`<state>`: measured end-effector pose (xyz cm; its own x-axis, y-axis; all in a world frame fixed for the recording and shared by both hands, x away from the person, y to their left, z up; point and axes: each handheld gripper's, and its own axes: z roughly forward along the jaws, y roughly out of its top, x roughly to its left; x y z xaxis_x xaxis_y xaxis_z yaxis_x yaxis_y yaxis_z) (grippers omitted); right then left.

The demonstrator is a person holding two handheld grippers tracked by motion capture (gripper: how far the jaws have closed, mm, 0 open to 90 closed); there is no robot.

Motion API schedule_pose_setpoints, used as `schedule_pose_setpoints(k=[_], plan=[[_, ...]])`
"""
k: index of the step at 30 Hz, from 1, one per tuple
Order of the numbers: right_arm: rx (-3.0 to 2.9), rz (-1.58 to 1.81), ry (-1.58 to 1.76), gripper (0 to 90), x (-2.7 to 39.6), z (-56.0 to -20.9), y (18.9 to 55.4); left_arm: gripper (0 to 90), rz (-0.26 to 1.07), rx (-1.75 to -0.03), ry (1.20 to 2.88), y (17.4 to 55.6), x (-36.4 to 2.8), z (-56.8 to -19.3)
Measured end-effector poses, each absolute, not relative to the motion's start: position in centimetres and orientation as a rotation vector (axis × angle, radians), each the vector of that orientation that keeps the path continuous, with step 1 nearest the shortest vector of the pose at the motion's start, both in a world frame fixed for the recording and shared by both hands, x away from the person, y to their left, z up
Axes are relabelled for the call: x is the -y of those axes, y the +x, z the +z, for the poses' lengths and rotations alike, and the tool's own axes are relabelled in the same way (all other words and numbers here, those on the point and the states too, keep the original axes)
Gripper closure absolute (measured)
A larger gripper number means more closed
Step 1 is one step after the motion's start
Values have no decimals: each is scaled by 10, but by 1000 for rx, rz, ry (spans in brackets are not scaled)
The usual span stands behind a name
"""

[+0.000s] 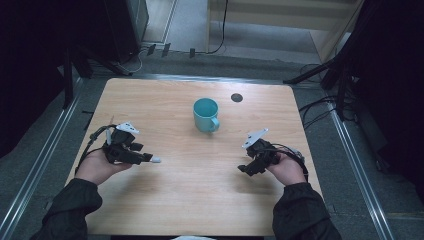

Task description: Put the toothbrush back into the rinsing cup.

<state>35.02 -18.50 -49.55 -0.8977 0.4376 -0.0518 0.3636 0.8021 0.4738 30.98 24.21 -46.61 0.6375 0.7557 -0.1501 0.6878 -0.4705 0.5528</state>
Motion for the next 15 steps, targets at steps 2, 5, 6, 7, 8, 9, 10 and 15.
schedule_pose_setpoints(k=[2,5,6,7,8,9,10,15], plan=[[-2831,698,630,234,186,-496,350,413,158,-1121,2282,311,-245,-466],[-2828,697,630,234,187,-495,350,417,164,-1113,2305,313,-249,-466],[-2822,696,642,234,188,-495,349,420,171,-1118,2307,314,-250,-466],[-2824,695,637,234,190,-496,349,423,159,-1126,2295,314,-251,-465],[-2819,688,655,234,190,-496,348,425,150,-1115,2277,314,-251,-462],[-2817,682,647,234,191,-496,348,430,143,-1101,2276,314,-251,-461],[-2817,682,647,234,191,-496,348,438,143,-1101,2276,314,-251,-461],[-2812,689,649,234,191,-494,345,454,153,-1077,2348,320,-257,-454]])
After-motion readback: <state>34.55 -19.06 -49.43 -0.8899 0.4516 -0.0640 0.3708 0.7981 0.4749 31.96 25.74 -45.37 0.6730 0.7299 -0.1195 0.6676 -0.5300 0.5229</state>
